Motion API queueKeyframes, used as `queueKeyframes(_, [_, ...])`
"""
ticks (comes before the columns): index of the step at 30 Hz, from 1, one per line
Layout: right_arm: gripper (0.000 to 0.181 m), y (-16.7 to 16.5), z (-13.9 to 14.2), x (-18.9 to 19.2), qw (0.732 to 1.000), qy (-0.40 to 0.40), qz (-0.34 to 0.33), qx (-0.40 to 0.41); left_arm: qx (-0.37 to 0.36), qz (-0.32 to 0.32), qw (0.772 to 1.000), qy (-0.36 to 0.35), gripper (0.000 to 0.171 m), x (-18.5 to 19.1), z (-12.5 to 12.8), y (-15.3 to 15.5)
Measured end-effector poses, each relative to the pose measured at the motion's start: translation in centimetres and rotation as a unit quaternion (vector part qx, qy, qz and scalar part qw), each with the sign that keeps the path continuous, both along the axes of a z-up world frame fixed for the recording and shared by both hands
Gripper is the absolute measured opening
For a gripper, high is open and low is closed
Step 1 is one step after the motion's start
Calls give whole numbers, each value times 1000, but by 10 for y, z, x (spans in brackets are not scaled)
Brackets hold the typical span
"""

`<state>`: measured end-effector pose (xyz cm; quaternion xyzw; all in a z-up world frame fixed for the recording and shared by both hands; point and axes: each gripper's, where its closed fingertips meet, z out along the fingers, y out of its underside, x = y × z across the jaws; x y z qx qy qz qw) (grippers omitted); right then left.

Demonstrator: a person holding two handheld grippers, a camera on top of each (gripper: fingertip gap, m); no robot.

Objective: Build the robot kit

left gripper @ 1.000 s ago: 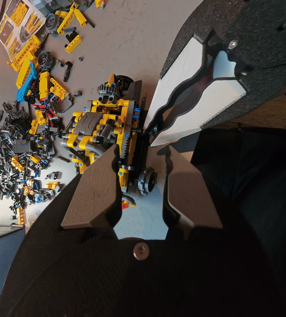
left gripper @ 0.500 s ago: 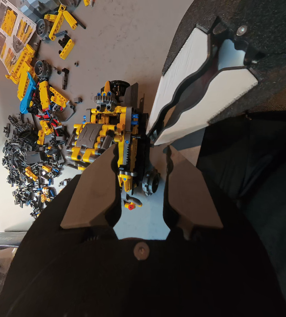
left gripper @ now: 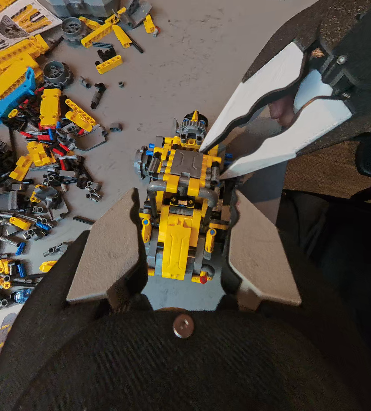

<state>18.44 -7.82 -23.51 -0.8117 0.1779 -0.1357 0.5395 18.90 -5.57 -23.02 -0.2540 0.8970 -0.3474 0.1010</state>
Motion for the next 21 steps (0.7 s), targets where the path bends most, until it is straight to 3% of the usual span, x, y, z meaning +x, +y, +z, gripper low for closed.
queueKeyframes(4, [19, 5, 2, 0, 1000, 5, 7, 7, 15, -7, 1000, -11, 62, 4, -11, 3])
queueKeyframes(8, [7, 0, 14, 4, 999, -42, -10, -3, -1, -7, 1000, -20, 61, 7, -11, 4])
queueKeyframes(21, [9, -17, 14, 11, 995, -82, -51, -24, -2, -11, 1000, -27, 61, 4, -8, -1])
